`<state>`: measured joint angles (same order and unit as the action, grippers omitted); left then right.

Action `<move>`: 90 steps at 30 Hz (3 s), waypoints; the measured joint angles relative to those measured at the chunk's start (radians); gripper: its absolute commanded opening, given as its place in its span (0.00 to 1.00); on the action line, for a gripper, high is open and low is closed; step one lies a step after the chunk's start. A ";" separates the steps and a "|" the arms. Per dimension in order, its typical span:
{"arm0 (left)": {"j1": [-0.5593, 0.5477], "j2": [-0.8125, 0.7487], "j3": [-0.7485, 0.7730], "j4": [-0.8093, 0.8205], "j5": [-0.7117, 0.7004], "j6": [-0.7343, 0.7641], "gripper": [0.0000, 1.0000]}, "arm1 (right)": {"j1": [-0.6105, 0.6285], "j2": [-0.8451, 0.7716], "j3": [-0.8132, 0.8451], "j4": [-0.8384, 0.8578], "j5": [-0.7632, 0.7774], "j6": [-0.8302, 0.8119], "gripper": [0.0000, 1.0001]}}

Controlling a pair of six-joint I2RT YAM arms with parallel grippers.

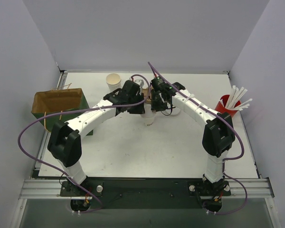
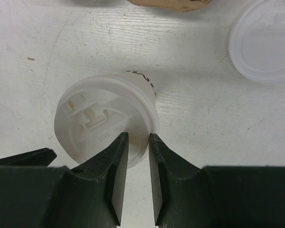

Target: Pack the takeout coffee

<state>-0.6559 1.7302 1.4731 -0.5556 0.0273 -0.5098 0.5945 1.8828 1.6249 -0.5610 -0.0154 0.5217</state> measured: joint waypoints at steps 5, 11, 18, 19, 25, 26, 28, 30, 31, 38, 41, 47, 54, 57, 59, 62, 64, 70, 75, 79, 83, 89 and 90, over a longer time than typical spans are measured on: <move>0.000 0.022 -0.106 0.036 0.011 -0.016 0.33 | 0.000 0.000 0.000 0.000 0.000 0.001 0.20; -0.002 0.068 -0.161 0.035 0.011 -0.029 0.33 | 0.000 0.000 0.000 0.000 0.000 0.001 0.20; 0.000 0.051 -0.134 0.034 0.011 -0.027 0.34 | 0.000 0.000 0.000 0.000 0.000 0.001 0.20; 0.001 0.039 -0.132 0.031 0.012 -0.026 0.35 | 0.000 0.000 0.000 0.000 0.000 0.001 0.20; 0.034 -0.014 -0.040 0.011 0.013 -0.009 0.40 | -0.002 0.000 0.000 0.000 0.000 0.002 0.20; 0.040 -0.013 -0.016 0.013 0.013 -0.005 0.40 | -0.005 0.000 0.000 0.000 0.000 0.002 0.21; 0.051 -0.013 0.022 0.013 0.014 0.000 0.40 | -0.005 0.000 0.000 0.000 0.000 0.005 0.21; 0.061 0.001 0.067 0.004 0.015 0.006 0.40 | -0.005 0.000 0.000 0.000 0.000 0.005 0.20; 0.063 0.013 0.090 0.005 0.016 0.009 0.40 | -0.005 0.000 0.000 0.000 0.000 0.005 0.20; 0.069 0.103 0.169 0.005 0.015 0.028 0.38 | -0.006 0.000 0.000 0.000 0.000 0.005 0.20; 0.069 0.153 0.163 0.005 0.014 0.034 0.37 | -0.007 0.000 0.000 0.000 0.000 0.005 0.21; 0.070 0.171 0.102 0.059 0.020 0.033 0.36 | -0.013 0.000 0.000 0.004 -0.002 0.008 0.20; 0.070 0.155 0.078 0.085 0.020 0.034 0.38 | -0.013 0.000 0.000 0.004 -0.002 0.008 0.20; 0.070 0.152 0.084 0.071 0.023 0.038 0.40 | -0.013 0.000 0.000 0.004 -0.002 0.008 0.20; 0.070 0.150 0.090 0.055 0.026 0.041 0.40 | -0.013 0.000 0.000 0.004 -0.002 0.008 0.20; 0.070 0.138 0.096 0.030 0.037 0.042 0.40 | -0.013 0.000 0.000 0.004 -0.002 0.008 0.20; 0.070 0.123 0.096 0.016 0.045 0.040 0.40 | -0.013 0.000 0.000 0.004 -0.002 0.008 0.20; 0.070 0.060 0.096 0.007 0.067 0.015 0.37 | -0.013 0.000 0.000 0.004 -0.002 0.008 0.20; 0.070 0.037 0.095 0.008 0.071 0.004 0.34 | -0.013 0.000 0.000 0.004 -0.002 0.008 0.20; 0.068 0.039 0.059 0.021 0.072 -0.007 0.30 | -0.013 0.000 0.000 0.004 -0.003 0.008 0.20; 0.062 0.066 -0.027 0.043 0.072 -0.014 0.30 | -0.013 0.001 0.000 0.003 -0.003 0.008 0.20; 0.054 0.127 -0.085 0.036 0.065 -0.019 0.30 | -0.013 0.001 0.000 0.004 -0.004 0.009 0.20; 0.053 0.127 -0.085 0.035 0.064 -0.020 0.30 | -0.013 0.001 0.000 0.003 -0.004 0.009 0.20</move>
<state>-0.6025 1.8576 1.3876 -0.5205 0.0914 -0.5301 0.5812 1.8839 1.6253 -0.5575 -0.0193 0.5304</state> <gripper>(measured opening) 0.305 0.206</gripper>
